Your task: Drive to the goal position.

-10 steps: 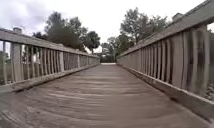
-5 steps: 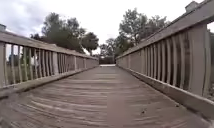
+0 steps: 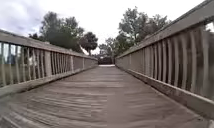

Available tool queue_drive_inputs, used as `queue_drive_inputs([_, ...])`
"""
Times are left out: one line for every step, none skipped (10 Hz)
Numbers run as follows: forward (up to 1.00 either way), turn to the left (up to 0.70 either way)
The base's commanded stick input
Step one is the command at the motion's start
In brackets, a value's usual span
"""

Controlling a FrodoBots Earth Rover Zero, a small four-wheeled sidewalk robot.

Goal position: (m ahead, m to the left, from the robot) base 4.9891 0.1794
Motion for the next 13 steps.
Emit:
queue_drive_inputs([0.7,0.0])
queue_drive_inputs([0.7,0.0])
queue_drive_inputs([0.7,0.0])
queue_drive_inputs([0.7,0.0])
queue_drive_inputs([0.7,0.0])
queue_drive_inputs([0.7,0.0])
queue_drive_inputs([0.7,0.0])
queue_drive_inputs([0.7,0.0])
queue_drive_inputs([0.7,0.0])
queue_drive_inputs([0.7,0.0])
queue_drive_inputs([0.7,0.0])
queue_drive_inputs([0.7,0.0])
queue_drive_inputs([0.7,0.0])
